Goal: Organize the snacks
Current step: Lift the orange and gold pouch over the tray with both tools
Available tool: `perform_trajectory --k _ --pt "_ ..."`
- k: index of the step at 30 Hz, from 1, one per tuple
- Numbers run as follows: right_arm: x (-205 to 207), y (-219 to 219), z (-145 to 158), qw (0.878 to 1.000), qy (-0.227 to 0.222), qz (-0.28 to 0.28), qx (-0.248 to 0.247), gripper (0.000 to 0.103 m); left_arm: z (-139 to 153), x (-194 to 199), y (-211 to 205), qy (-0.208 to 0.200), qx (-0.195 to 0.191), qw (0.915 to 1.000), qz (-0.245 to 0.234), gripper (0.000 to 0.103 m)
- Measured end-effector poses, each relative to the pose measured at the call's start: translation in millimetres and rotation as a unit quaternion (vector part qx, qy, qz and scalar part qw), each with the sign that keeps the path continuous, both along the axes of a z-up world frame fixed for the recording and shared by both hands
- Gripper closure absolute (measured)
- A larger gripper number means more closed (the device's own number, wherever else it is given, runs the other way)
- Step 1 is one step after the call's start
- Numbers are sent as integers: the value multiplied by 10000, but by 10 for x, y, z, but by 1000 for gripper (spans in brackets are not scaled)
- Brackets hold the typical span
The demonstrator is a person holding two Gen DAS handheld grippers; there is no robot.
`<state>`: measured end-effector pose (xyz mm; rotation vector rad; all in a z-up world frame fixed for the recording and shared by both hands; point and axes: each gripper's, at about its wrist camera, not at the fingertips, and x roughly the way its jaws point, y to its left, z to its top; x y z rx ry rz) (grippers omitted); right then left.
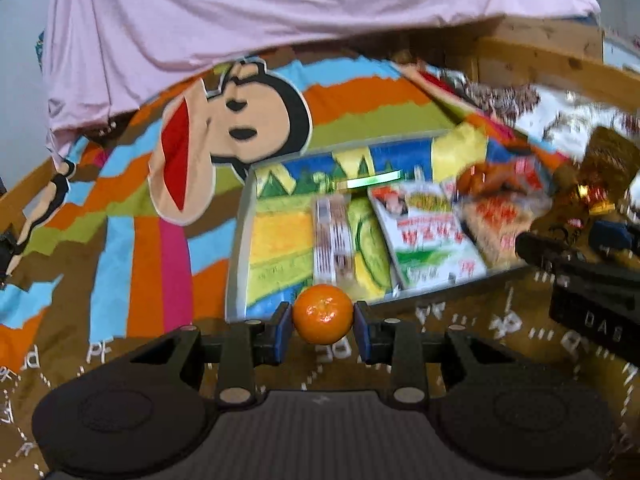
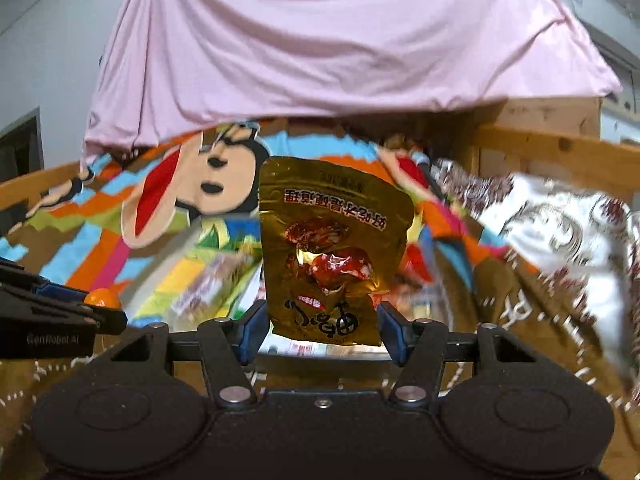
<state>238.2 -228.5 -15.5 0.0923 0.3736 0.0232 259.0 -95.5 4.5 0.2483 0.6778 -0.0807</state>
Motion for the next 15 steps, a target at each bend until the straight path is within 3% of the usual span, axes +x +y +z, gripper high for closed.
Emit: perform_trajectory --k 6,10,15 --pt "146 -138 136 9993 -332 -175 -11 42 256 214 -157 -432 -177 9989 -29 67" --pt "380 -243 106 9999 -59 -68 116 42 302 522 -301 -656 -328 9973 -31 67" --pt "652 -262 32 9982 472 262 277 42 195 903 -434 -591 -458 9972 -4 67"
